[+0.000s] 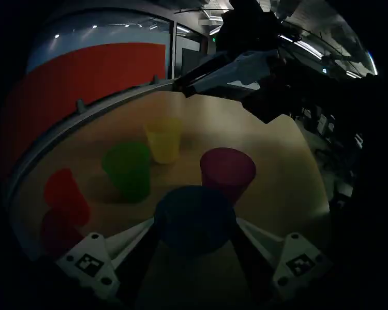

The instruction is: Pour water

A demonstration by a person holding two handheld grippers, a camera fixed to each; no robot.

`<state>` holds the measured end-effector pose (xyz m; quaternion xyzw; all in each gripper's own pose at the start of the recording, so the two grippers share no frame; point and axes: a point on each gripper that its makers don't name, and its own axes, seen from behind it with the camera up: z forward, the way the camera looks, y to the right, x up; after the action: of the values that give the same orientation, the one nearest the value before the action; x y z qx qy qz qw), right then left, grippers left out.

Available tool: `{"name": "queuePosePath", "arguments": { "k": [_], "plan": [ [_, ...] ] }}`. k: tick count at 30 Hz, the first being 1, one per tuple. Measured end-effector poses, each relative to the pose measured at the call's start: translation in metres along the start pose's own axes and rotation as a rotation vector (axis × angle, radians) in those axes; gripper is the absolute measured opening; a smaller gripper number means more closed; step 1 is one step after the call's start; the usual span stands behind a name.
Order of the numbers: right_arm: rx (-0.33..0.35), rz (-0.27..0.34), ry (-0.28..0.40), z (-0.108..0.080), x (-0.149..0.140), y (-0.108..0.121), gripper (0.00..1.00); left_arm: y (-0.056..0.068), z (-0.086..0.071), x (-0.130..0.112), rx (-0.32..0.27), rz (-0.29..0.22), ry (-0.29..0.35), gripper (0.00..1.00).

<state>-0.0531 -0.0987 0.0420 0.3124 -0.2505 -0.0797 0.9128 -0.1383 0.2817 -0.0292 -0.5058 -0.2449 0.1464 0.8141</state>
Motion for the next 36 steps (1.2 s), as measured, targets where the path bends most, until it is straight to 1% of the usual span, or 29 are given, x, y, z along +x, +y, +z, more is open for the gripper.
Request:
{"name": "queuePosePath", "arguments": {
  "k": [11,20,26,32,36],
  "plan": [
    [0.021,-0.013,-0.013,0.007,-0.003,-0.007,1.0,-0.007,-0.012,0.009,0.022,-0.014,0.033,0.86],
    [0.063,-0.011,-0.021,0.014,-0.002,-0.016,1.0,-0.015,-0.027,0.015,0.045,-0.019,0.067,0.86],
    [0.082,-0.026,-0.034,0.019,-0.004,-0.02,1.0,-0.02,-0.038,0.018,0.07,-0.023,0.083,0.86],
    [0.114,-0.05,-0.048,0.028,-0.005,-0.028,1.0,-0.029,-0.049,0.022,0.101,-0.041,0.106,0.85],
    [0.133,-0.068,-0.065,0.035,-0.008,-0.034,1.0,-0.037,-0.058,0.023,0.132,-0.05,0.116,0.86]
  ]
}}
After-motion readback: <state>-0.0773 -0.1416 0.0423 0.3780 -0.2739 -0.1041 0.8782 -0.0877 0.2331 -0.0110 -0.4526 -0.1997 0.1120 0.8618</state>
